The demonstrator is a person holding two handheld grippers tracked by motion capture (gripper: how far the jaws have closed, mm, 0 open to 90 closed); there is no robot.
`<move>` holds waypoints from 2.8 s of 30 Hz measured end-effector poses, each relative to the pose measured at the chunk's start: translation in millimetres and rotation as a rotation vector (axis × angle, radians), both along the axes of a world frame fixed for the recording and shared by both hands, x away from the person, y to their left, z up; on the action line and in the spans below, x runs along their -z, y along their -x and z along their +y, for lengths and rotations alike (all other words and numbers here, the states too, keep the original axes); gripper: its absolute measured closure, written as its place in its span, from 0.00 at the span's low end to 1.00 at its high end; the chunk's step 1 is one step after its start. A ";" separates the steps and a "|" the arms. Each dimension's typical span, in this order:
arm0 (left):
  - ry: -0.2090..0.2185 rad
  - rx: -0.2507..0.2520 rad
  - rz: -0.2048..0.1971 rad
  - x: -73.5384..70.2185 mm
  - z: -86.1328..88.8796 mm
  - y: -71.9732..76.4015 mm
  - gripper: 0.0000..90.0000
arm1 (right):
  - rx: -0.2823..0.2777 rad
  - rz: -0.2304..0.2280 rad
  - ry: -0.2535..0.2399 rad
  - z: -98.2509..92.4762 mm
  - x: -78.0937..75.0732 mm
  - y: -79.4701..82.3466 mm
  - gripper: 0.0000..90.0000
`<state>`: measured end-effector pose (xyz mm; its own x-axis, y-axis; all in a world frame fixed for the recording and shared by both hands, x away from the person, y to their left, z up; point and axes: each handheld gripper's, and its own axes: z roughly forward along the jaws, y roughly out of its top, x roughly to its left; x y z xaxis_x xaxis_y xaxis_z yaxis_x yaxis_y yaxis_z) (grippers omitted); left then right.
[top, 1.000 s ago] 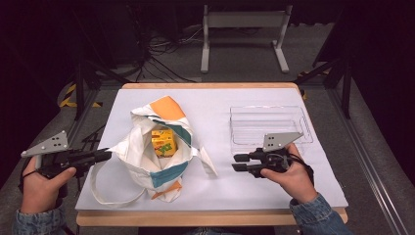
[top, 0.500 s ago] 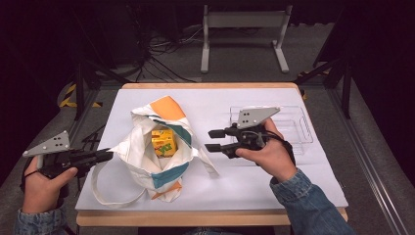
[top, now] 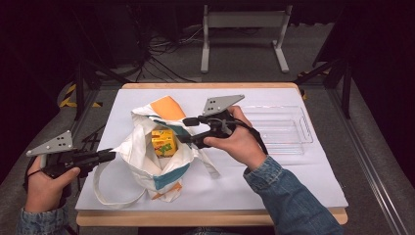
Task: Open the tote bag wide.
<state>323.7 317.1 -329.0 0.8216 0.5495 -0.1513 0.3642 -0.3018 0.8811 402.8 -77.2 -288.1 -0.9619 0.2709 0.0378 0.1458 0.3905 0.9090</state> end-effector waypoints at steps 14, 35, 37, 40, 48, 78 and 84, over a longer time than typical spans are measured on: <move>-0.013 0.024 -0.009 0.6 -2.9 -2.1 0.97 | 0.006 0.016 0.051 44.6 13.4 -21.2 0.48; -0.038 0.031 -0.003 0.3 -0.8 0.6 0.97 | 0.098 -0.066 0.152 40.3 11.6 -28.2 1.00; -0.040 0.033 -0.005 0.0 -1.6 1.0 0.97 | 0.106 -0.075 0.156 38.5 10.7 -28.2 1.00; -0.037 0.031 -0.008 -1.4 -0.2 2.4 0.97 | 0.125 -0.090 0.160 31.5 7.1 -26.5 1.00; -0.032 0.035 -0.008 -2.4 2.4 4.4 0.97 | 0.169 -0.090 0.144 7.0 2.8 -27.3 1.00; -0.079 0.039 0.038 3.8 4.7 7.1 0.96 | 0.300 -0.047 0.061 -64.9 17.3 -20.2 1.00; -0.086 0.052 0.045 4.7 2.4 6.4 0.95 | 0.289 -0.053 0.054 -65.6 15.2 -15.9 1.00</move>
<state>317.3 319.5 -333.7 0.8426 0.5193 -0.1428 0.3849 -0.3951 0.8341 418.7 -142.8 -303.4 -0.8449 0.5340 -0.0320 0.2112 0.3879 0.8972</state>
